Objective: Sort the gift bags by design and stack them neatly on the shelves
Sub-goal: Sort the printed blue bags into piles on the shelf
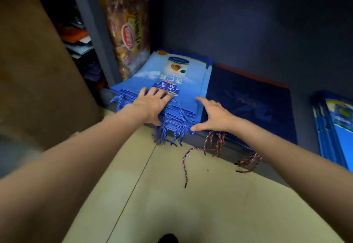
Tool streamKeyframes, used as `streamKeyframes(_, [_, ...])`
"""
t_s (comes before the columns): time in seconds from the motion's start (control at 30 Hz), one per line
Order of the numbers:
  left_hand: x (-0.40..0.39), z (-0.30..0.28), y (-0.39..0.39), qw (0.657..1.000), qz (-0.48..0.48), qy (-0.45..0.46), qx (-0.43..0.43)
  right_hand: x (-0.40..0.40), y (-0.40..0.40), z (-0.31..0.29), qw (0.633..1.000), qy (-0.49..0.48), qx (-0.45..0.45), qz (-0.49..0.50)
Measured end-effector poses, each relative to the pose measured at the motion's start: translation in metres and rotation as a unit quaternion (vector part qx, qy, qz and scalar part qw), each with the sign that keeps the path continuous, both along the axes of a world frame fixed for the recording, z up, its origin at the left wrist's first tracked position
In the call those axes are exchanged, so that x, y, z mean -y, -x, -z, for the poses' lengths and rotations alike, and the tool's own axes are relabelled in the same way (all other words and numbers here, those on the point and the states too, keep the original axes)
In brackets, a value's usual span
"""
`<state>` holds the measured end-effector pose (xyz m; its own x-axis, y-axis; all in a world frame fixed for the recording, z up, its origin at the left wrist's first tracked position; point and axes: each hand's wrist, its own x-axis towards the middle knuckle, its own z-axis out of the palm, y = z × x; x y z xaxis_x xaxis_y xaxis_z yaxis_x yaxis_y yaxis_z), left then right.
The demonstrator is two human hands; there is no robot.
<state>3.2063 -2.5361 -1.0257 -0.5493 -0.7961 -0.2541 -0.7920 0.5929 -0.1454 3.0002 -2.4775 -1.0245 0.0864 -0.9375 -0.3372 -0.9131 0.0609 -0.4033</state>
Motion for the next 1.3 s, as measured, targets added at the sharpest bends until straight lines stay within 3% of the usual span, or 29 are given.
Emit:
streamKeyframes(0.27, [-0.045,0.026,0.007,0.989,-0.122,0.089,0.007,-0.013,-0.001,0.015,0.996,0.062,-0.064,0.029])
streamKeyframes(0.57, [-0.018,-0.011,0.008,0.993,-0.054,0.082,0.064,-0.037,0.021,0.006,0.998,0.021,-0.029,0.052])
streamKeyframes(0.97, [0.013,-0.059,-0.001,0.990,-0.100,0.043,-0.092,-0.016,-0.018,-0.002,0.990,0.064,0.083,0.097])
streamKeyframes(1.13, [0.015,-0.045,0.004,0.999,-0.029,-0.022,-0.013,-0.013,-0.012,0.004,0.974,0.098,0.145,0.145])
streamKeyframes(1.3, [0.002,-0.010,0.009,0.995,-0.018,0.009,0.096,-0.017,-0.013,0.006,0.988,0.108,0.052,0.093])
